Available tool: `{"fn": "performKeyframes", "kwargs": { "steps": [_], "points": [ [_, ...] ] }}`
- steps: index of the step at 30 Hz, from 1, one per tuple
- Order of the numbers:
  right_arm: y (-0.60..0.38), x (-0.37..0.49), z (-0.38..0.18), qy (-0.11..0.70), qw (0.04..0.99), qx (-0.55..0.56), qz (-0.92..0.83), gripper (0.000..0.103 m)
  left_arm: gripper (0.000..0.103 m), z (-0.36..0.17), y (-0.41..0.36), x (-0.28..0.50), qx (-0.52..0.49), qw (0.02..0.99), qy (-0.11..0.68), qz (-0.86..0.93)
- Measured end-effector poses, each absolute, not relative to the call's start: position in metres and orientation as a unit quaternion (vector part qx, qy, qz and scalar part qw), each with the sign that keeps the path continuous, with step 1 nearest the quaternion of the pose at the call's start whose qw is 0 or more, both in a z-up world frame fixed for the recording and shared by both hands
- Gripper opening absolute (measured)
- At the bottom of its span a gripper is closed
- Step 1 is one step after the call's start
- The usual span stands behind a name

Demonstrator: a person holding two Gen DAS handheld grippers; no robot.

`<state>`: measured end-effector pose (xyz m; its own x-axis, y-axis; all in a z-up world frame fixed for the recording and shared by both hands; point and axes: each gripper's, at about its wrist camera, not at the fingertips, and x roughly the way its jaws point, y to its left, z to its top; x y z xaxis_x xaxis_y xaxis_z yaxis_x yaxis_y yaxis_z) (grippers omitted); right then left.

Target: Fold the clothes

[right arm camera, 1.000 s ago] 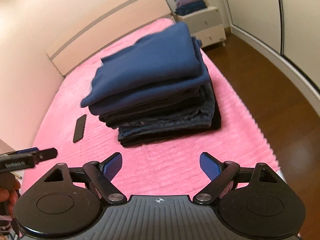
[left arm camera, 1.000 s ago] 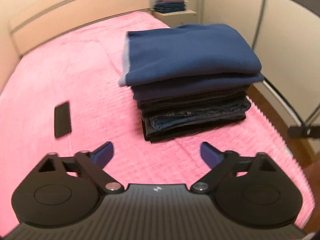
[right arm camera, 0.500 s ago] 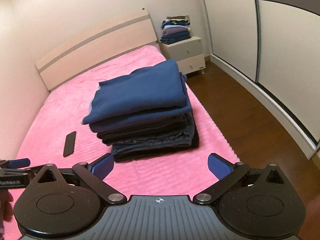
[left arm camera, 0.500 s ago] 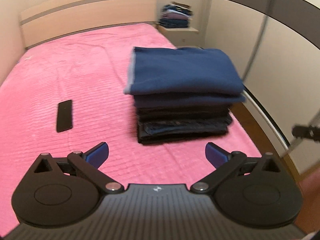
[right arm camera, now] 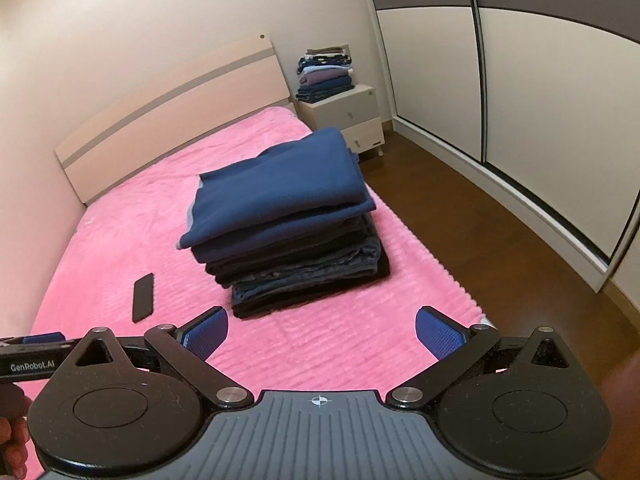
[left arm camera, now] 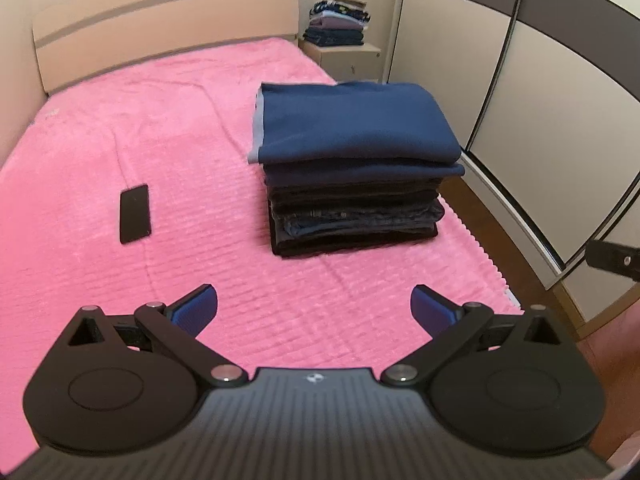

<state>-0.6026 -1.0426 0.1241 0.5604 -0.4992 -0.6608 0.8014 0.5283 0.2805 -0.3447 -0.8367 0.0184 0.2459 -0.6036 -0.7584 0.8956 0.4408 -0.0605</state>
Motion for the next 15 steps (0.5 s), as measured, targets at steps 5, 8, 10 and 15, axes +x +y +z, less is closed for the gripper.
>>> {"fn": "performKeyframes", "kwargs": {
  "steps": [5, 8, 10, 15],
  "points": [
    [-1.026, -0.594, 0.126, 0.265, 0.833, 0.287, -0.392, 0.102, 0.101, 0.026, -0.824, -0.342, 0.197, 0.763, 0.359, -0.499],
    [-1.017, -0.590, 0.128, 0.272, 0.834, 0.279, -0.392, 0.102, 0.101, 0.030, -0.817, -0.341, 0.197, 0.763, 0.355, -0.504],
    [-1.015, -0.588, 0.129, 0.275, 0.834, 0.277, -0.390, 0.102, 0.101, 0.029, -0.814, -0.341, 0.198, 0.761, 0.358, -0.503],
    [-1.022, -0.584, 0.132, 0.277, 0.839, 0.271, -0.383, 0.102, 0.101, 0.029, -0.815, -0.343, 0.195, 0.763, 0.360, -0.500]
  ]
}}
